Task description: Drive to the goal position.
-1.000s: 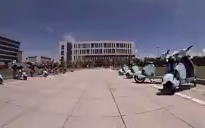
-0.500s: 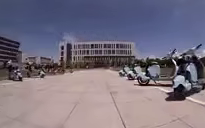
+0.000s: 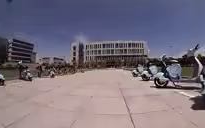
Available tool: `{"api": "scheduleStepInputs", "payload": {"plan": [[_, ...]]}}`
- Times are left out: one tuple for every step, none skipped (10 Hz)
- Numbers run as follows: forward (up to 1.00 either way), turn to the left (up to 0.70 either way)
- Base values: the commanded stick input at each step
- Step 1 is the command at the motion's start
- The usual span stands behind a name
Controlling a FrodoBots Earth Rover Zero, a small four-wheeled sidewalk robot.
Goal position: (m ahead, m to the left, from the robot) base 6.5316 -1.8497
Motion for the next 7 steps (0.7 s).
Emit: {"api": "scheduleStepInputs", "payload": {"plan": [[0.70, 0.00], [0.70, 0.00], [0.70, 0.00], [0.70, 0.00], [0.70, 0.00], [0.70, 0.00], [0.70, 0.00]]}}
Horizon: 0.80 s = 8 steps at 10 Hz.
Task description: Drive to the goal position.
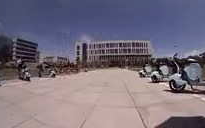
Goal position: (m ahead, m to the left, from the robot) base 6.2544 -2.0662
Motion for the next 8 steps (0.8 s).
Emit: {"api": "scheduleStepInputs", "payload": {"plan": [[0.70, 0.00], [0.70, 0.00], [0.70, 0.00], [0.70, 0.00], [0.70, 0.00], [0.70, 0.00], [0.70, 0.00], [0.70, 0.00]]}}
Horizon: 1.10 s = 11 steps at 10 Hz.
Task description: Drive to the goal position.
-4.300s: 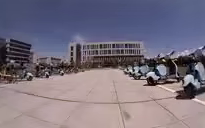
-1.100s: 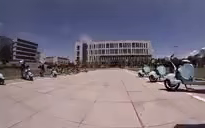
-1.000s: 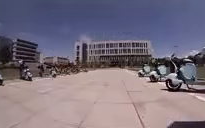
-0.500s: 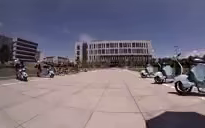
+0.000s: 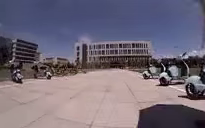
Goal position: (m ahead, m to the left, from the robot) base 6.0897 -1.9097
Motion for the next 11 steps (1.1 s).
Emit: {"api": "scheduleStepInputs", "payload": {"plan": [[0.70, 0.00], [0.70, 0.00], [0.70, 0.00], [0.70, -0.05], [0.70, -0.28], [0.70, -0.28], [0.70, -0.27], [0.70, -0.27], [0.70, -0.27], [0.70, -0.27], [0.70, -0.28]]}}
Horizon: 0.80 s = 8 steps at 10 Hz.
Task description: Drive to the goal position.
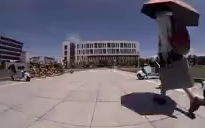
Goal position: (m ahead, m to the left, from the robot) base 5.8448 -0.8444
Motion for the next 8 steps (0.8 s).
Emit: {"api": "scheduleStepInputs", "payload": {"plan": [[0.70, -0.27], [0.70, -0.10], [0.70, -0.01], [0.70, 0.00], [0.70, 0.00], [0.70, 0.00], [0.70, 0.00], [0.70, 0.00]]}}
